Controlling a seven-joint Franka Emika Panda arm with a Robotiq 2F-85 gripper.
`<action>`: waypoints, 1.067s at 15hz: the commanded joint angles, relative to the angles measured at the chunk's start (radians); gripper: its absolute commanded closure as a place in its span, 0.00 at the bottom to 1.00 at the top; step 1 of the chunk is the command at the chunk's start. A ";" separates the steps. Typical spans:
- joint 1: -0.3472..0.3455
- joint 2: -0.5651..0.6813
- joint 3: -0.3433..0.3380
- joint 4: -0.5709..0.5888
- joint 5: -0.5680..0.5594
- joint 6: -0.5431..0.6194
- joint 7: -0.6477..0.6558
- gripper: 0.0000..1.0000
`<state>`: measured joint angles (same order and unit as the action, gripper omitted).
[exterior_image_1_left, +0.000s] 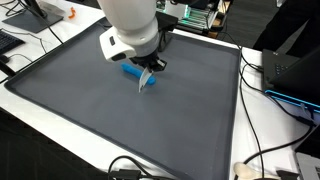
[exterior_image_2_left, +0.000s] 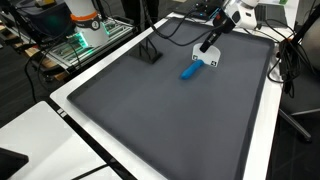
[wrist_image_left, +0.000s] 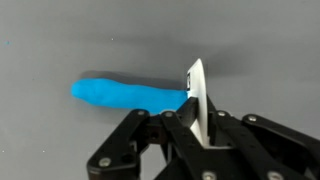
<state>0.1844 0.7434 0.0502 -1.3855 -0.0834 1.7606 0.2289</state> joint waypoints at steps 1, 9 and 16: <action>0.004 0.049 -0.008 0.030 0.000 -0.035 -0.019 0.98; -0.004 0.056 -0.005 0.038 0.007 -0.097 -0.049 0.98; -0.004 0.077 -0.002 0.074 0.005 -0.175 -0.084 0.98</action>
<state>0.1834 0.7834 0.0504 -1.3321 -0.0824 1.6491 0.1715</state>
